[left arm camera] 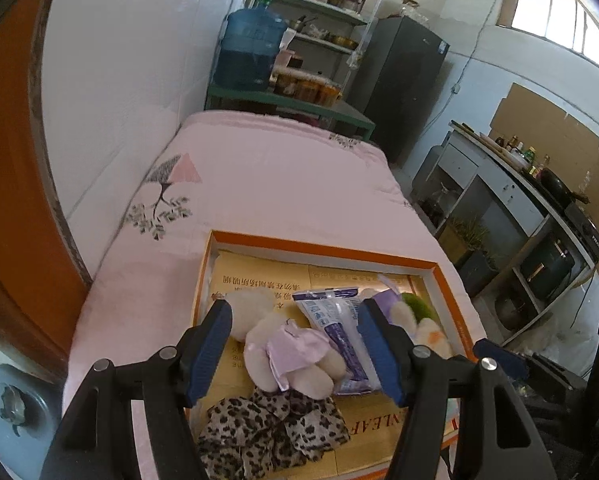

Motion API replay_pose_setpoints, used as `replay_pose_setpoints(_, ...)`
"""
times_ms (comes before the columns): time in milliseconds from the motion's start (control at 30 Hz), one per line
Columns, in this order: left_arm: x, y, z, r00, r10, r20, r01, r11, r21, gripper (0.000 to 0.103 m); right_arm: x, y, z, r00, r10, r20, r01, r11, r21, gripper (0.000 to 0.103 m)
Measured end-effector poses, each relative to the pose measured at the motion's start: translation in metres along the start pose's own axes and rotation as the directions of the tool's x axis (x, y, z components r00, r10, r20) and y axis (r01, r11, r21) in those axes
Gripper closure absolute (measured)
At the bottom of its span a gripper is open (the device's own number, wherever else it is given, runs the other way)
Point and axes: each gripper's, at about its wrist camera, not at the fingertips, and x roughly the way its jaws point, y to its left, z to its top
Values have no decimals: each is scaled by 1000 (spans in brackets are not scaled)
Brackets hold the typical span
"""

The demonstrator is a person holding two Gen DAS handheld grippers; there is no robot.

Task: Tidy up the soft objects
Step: 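Withdraw both open tools from the box toward the remaining items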

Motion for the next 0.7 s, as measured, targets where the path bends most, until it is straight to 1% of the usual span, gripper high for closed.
replay_pose_setpoints(133, -20, -10, -4, 999, 11, 42, -12, 999, 40, 38, -15, 4, -5, 1000, -14, 25, 14, 1000, -10, 44)
replay_pose_setpoints(267, -38, -16, -10, 997, 9, 70, -13, 998, 60, 38, -29, 8, -12, 999, -6, 32, 6, 1000, -7, 44)
replay_pose_setpoints(467, -62, -23, -25, 996, 3, 87, -10, 997, 81, 38, -46, 12, -23, 999, 6, 40, -6, 1000, -1, 44)
replay_pose_setpoints(700, -90, -25, -42, 995, -14, 101, 7, 997, 74, 38, -71, 17, -34, 998, 19, 59, -19, 1000, -1, 44)
